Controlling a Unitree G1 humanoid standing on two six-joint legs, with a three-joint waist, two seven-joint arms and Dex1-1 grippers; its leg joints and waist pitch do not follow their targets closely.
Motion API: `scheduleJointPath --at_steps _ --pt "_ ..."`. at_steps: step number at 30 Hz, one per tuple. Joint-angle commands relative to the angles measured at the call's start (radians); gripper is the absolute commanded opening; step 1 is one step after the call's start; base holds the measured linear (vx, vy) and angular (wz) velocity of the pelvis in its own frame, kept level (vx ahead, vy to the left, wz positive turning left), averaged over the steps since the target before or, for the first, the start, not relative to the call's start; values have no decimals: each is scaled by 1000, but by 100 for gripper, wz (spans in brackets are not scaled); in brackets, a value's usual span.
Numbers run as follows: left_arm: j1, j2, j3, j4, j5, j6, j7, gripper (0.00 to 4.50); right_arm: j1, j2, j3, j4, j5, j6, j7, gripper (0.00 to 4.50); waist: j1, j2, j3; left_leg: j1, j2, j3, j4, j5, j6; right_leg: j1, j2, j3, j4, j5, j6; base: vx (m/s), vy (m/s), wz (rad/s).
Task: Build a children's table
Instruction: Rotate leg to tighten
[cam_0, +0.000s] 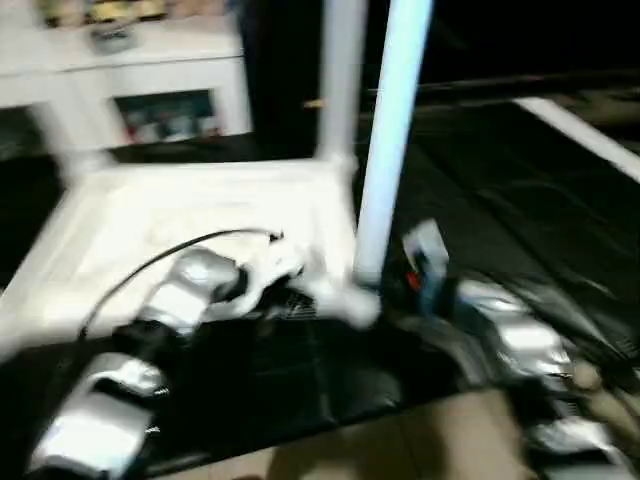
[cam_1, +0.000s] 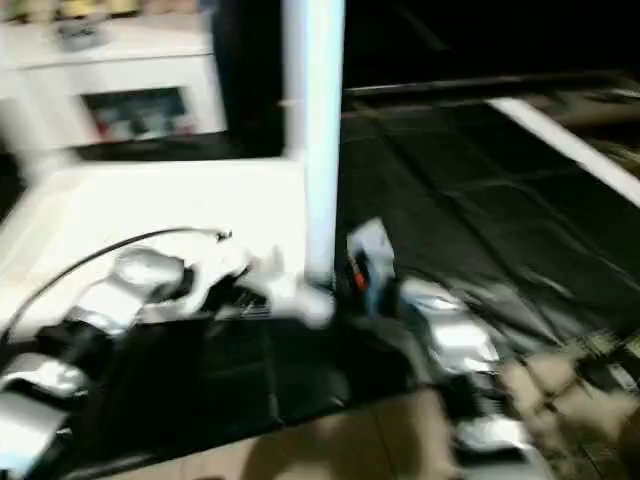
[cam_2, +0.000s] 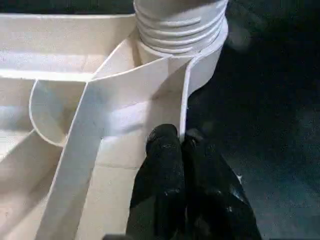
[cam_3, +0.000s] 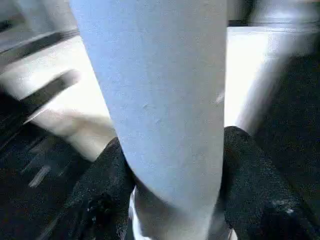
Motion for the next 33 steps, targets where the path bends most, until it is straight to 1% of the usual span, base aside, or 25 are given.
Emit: scheduleJointPath --at_steps 1,2,3,4,5,6,8,9,10,11,12,14,17,18,20,21,22,23,25,26,28,29,30,32,33 --pt "-44 -77 45 -56 -31 25 150 0 -31 142 35 85 90 78 -39 211 -3 6 -58 -10 9 -17 -81 -294 -11 60 -74 29 -111 -527 -63 0 0 0" --pt "-44 -100 50 -68 -30 40 187 0 -63 169 16 134 89 64 -104 211 -8 5 -62 -12 10 -19 -81 -273 0 64 -76 30 -109 -472 -76 0 0 0" --pt "-43 -115 51 -78 -29 50 203 0 -83 182 6 164 82 63 -147 211 -13 9 -63 -13 13 -20 -82 -266 0 63 -76 32 -105 -437 -91 0 0 0" --pt "-40 -126 49 -88 -27 51 210 0 -98 188 7 189 66 55 -174 211 -21 6 -64 -17 14 -20 -82 -251 4 65 -73 31 -100 -376 -114 0 0 0" --pt "-38 -133 47 -94 -24 47 215 0 -107 192 9 205 57 45 -186 211 -20 6 -65 -9 11 -16 -79 -247 11 61 -72 32 -102 -352 -129 0 0 0" --pt "-36 -136 39 -97 -12 31 215 0 -108 194 13 209 38 28 -178 211 -20 0 -64 -5 9 -11 -75 -251 22 56 -71 34 -104 -354 -140 0 0 0" --pt "-36 -134 34 -95 -4 21 215 0 -104 195 12 204 28 22 -168 211 -14 -2 -66 -5 9 -7 -73 -226 37 57 -71 37 -101 -333 -148 0 0 0" --pt "-36 -132 33 -94 -2 18 214 0 -103 194 11 202 26 21 -166 267 -13 -2 -65 -6 9 -7 -74 -216 40 58 -70 37 -100 -327 -148 0 0 0" --pt "-30 -115 30 -93 5 17 207 0 -97 190 2 201 17 9 -160 267 -9 -2 -67 -6 10 -6 -74 -199 43 60 -71 38 -98 -314 -149 0 0 0" --pt "-30 -115 30 -93 5 17 207 0 -97 190 2 201 17 9 -160 284 -8 -2 -68 -8 11 -5 -74 -187 47 61 -72 39 -96 -297 -151 0 0 0" --pt "-24 -100 29 -97 7 18 199 0 -92 179 3 203 7 -11 -152 292 -8 2 -70 -10 14 -8 -76 -171 46 63 -72 39 -90 -272 -156 0 0 0" --pt "-21 -90 27 -98 6 8 185 0 -84 169 6 194 4 -19 -141 305 -7 1 -71 -10 15 -8 -76 -157 49 64 -70 39 -87 -234 -169 0 0 0" --pt "-11 -62 19 -105 1 -5 152 0 -71 138 9 186 8 -50 -105 332 -8 0 -69 -10 15 -7 -77 -172 50 65 -73 38 -87 -246 -172 0 0 0" --pt "-4 -42 16 -105 -7 -16 109 0 -49 108 14 155 12 -64 -60 339 -9 2 -68 -8 15 -7 -77 -181 55 64 -71 38 -91 -259 -165 0 0 0" --pt "3 -20 10 -100 -16 -51 55 0 -22 75 16 112 26 -64 1 364 -8 1 -67 -8 16 -5 -78 -180 61 64 -71 40 -93 -261 -164 0 0 0" --pt "4 -10 8 -94 -16 -57 37 0 -14 59 11 96 32 -60 17 371 -6 6 -67 -7 17 -6 -78 -183 60 62 -71 40 -92 -262 -164 0 0 0" --pt "4 3 4 -84 -17 -81 8 0 0 35 11 70 39 -59 53 371 -5 6 -69 -6 18 -5 -78 -181 61 62 -70 40 -91 -251 -168 0 0 0" --pt "5 28 -4 -68 -21 -113 -52 0 25 -16 19 17 49 -56 125 375 -1 6 -69 -7 19 -6 -78 -174 62 63 -69 41 -90 -235 -168 0 0 0" --pt "5 36 -7 -63 -23 -124 -74 0 34 -34 24 -2 51 -57 153 396 7 6 -69 -5 21 -3 -76 -171 65 62 -68 42 -88 -223 -174 0 0 0" --pt "7 49 -15 -63 -29 -144 -116 0 47 -62 36 -33 59 -51 202 407 17 4 -70 -3 21 -3 -76 -166 64 63 -69 41 -88 -218 -174 0 0 0" --pt "9 73 -32 -58 -29 -178 -178 0 66 -111 58 -83 67 -42 280 417 24 5 -71 -4 25 -1 -75 -162 68 60 -69 43 -82 -197 -183 0 0 0" --pt "9 90 -46 -54 -22 -197 -212 0 76 -141 71 -110 68 -38 321 425 27 4 -71 -4 24 -2 -75 -161 69 62 -69 41 -82 -197 -181 0 0 0" --pt "10 104 -56 -51 -18 -211 -243 0 82 -165 81 -127 65 -39 351 433 36 2 -71 -5 25 -1 -74 -162 72 62 -70 42 -82 -208 -174 0 0 0" --pt "9 122 -68 -45 -17 -236 -291 0 91 -207 97 -151 65 -35 408 447 41 2 -69 -2 25 0 -75 -178 66 58 -72 42 -85 -240 -168 0 0 0" --pt "10 130 -72 -47 -24 -244 -320 0 94 -229 108 -163 67 -34 446 447 43 -1 -67 -3 24 1 -76 -184 65 59 -72 42 -88 -257 -163 0 0 0"
